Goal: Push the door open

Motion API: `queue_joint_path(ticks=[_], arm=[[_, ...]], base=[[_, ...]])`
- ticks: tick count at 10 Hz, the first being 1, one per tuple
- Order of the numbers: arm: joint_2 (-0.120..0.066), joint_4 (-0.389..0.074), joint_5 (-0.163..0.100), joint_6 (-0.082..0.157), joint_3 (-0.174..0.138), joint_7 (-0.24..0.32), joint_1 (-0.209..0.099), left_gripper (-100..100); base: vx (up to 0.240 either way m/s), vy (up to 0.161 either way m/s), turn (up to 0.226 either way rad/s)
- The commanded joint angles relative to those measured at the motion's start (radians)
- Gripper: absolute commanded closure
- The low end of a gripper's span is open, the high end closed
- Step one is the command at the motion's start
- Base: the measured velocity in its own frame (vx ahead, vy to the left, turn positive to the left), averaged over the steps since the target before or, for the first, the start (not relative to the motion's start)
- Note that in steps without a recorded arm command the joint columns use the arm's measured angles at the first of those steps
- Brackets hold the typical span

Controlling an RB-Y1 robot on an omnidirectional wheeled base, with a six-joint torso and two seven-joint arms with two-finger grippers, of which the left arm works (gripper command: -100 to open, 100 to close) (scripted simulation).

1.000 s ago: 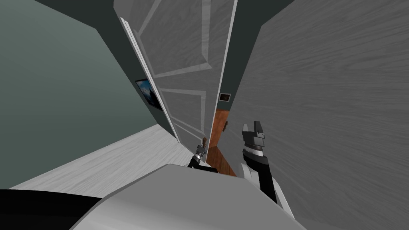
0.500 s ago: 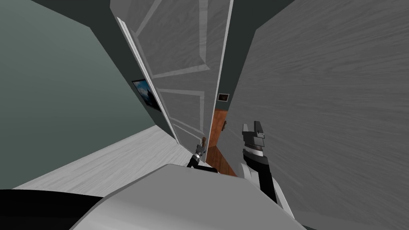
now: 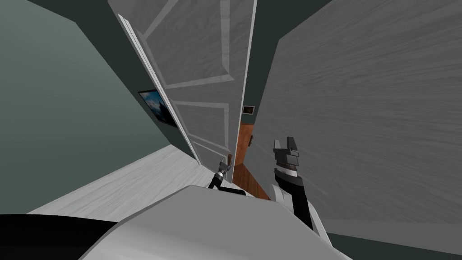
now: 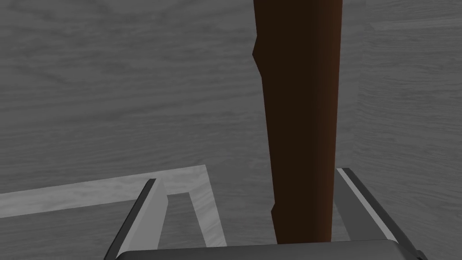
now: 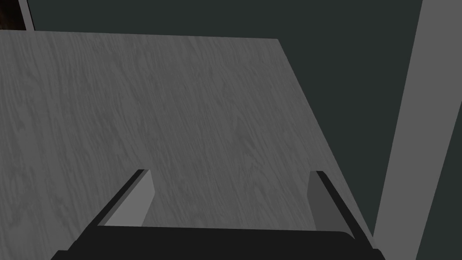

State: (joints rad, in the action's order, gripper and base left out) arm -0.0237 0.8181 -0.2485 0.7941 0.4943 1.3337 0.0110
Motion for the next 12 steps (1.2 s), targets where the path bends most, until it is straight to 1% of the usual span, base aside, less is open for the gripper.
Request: queue_joint_path(ticks=[1, 3, 4, 5, 7, 10, 11, 12], arm=[[-0.032, 0.014, -0.011, -0.015, -0.019, -0.001, 0.012, 100], [-0.034, 0.013, -0.015, -0.014, -0.024, -0.004, 0.011, 100], [-0.039, 0.011, -0.023, -0.011, -0.033, -0.009, 0.009, 100], [-0.039, 0.011, -0.023, -0.011, -0.033, -0.009, 0.009, 100], [-0.046, 0.009, -0.034, -0.007, -0.047, -0.016, 0.006, 100], [-0.048, 0.008, -0.038, -0.005, -0.051, -0.019, 0.005, 100], [-0.048, 0.014, -0.038, -0.005, -0.051, -0.019, 0.005, 100], [-0.048, 0.008, -0.038, -0.005, -0.051, -0.019, 0.005, 100]], base=[[-0.016, 0.018, -0.057], [-0.009, -0.001, -0.007], [-0.014, 0.015, -0.105], [-0.013, 0.018, -0.021], [-0.016, 0.012, -0.077], [0.006, 0.005, -0.018], [-0.004, 0.021, -0.006], [-0.017, 0.014, -0.001]])
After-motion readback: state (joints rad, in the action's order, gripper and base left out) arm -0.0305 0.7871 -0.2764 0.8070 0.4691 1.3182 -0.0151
